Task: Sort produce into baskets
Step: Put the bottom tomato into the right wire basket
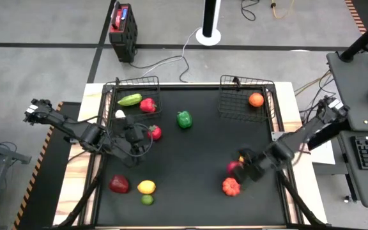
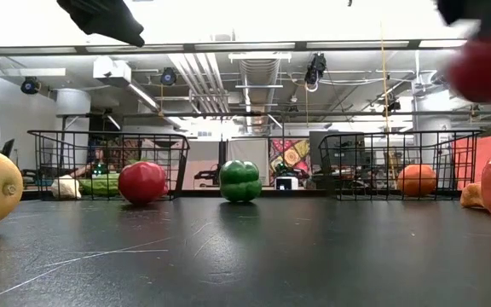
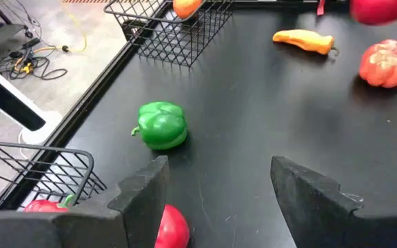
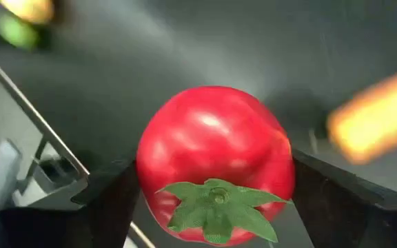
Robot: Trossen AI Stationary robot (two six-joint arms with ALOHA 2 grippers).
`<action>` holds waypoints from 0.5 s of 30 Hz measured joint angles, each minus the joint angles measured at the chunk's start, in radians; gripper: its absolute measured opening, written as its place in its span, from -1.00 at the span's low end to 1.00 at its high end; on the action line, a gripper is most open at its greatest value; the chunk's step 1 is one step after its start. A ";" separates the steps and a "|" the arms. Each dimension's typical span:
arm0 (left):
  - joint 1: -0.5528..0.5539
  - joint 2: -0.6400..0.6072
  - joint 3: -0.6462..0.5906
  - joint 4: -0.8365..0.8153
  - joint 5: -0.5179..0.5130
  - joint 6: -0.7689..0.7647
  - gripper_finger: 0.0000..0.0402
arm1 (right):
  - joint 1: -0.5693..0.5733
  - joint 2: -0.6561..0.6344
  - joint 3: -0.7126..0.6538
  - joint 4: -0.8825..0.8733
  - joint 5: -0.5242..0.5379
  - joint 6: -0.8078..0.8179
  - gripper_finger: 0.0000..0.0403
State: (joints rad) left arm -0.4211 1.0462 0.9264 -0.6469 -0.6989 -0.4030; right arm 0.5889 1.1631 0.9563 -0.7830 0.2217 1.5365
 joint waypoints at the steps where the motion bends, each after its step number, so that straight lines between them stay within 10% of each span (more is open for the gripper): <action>1: 0.000 0.000 0.000 0.002 0.000 0.000 0.18 | -0.049 0.006 0.027 -0.002 0.001 -0.074 0.60; 15: -0.008 0.000 -0.004 0.013 0.000 -0.054 0.18 | -0.702 0.163 0.494 -0.198 0.018 -0.809 0.61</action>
State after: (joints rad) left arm -0.4295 1.0462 0.9222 -0.6335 -0.6985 -0.4573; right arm -0.1134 1.3258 1.4505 -0.9808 0.2401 0.7275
